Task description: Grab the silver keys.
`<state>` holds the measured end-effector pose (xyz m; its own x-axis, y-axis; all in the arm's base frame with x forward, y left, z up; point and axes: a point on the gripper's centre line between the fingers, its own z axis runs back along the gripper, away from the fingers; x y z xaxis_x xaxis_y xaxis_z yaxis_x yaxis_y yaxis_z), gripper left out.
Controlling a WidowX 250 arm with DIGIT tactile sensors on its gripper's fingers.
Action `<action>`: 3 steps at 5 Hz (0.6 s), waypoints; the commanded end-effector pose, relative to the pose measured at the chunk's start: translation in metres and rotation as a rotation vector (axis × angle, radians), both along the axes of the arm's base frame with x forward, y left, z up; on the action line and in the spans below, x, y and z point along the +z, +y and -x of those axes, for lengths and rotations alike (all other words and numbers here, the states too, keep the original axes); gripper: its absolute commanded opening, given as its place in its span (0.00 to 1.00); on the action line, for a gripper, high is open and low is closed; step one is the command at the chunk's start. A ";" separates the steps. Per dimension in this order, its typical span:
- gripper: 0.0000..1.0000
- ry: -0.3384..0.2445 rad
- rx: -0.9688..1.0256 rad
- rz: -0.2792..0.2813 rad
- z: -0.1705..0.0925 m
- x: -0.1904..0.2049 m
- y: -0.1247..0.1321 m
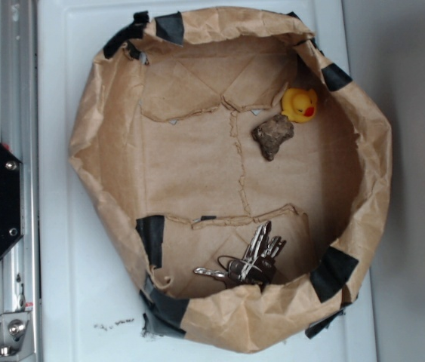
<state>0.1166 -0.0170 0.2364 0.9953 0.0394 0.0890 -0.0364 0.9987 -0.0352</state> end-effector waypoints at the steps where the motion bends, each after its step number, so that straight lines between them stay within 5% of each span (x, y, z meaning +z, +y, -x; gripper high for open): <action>1: 1.00 0.000 0.000 0.000 0.000 0.000 0.000; 2: 1.00 -0.016 -0.029 -0.010 -0.039 -0.004 0.002; 3: 1.00 -0.048 -0.090 0.039 -0.065 -0.021 0.008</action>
